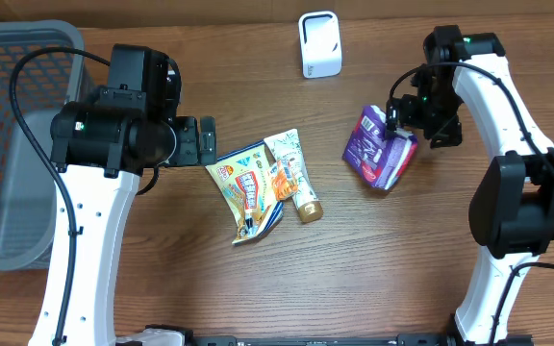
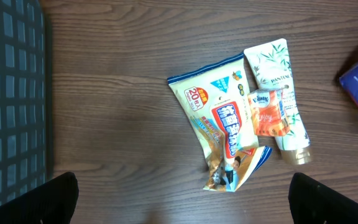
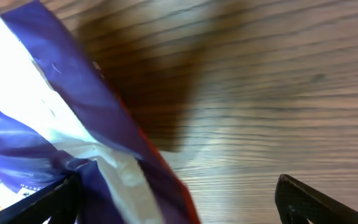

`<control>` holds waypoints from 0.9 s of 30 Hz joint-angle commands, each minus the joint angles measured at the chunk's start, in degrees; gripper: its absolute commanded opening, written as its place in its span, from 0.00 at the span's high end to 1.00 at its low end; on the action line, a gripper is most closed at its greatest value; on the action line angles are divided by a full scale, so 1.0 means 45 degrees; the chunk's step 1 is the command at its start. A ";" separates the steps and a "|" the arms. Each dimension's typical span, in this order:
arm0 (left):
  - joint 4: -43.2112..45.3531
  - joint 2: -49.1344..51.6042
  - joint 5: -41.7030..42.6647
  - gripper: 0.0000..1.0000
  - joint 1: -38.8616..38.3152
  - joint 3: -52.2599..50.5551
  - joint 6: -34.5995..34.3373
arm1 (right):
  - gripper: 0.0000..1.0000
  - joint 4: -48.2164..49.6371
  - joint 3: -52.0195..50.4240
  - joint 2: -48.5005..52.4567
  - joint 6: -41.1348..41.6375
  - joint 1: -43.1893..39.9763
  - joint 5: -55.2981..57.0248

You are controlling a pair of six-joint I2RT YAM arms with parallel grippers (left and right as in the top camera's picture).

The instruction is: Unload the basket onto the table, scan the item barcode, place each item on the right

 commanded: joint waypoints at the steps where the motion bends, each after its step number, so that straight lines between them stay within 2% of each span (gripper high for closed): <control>1: 0.0010 0.0102 -0.0126 0.00 0.0063 0.0233 -0.0175 | 0.00 -0.0078 0.0165 0.0107 0.0146 0.0000 0.0782; 12: 0.0010 0.0102 -0.0131 0.00 0.0063 0.0233 -0.0175 | 0.00 -0.0248 0.0165 0.0107 -0.0039 0.0024 0.0102; 17: 0.0010 0.0102 -0.0126 0.00 0.0063 0.0233 -0.0175 | 0.02 -0.0442 0.0160 0.0107 -0.1690 0.0039 -0.2652; 19: 0.0010 0.0102 -0.0131 0.00 0.0063 0.0233 -0.0175 | 0.03 -0.0505 0.0160 0.0107 -0.1802 0.0126 -0.3245; 22: 0.0010 0.0102 -0.0131 0.00 0.0063 0.0233 -0.0175 | 0.00 -0.0505 0.0121 0.0107 -0.1467 0.0364 -0.2594; 27: 0.0010 0.0102 -0.0131 0.00 0.0063 0.0233 -0.0170 | 0.00 -0.0345 -0.0194 0.0107 0.0631 0.0505 0.0136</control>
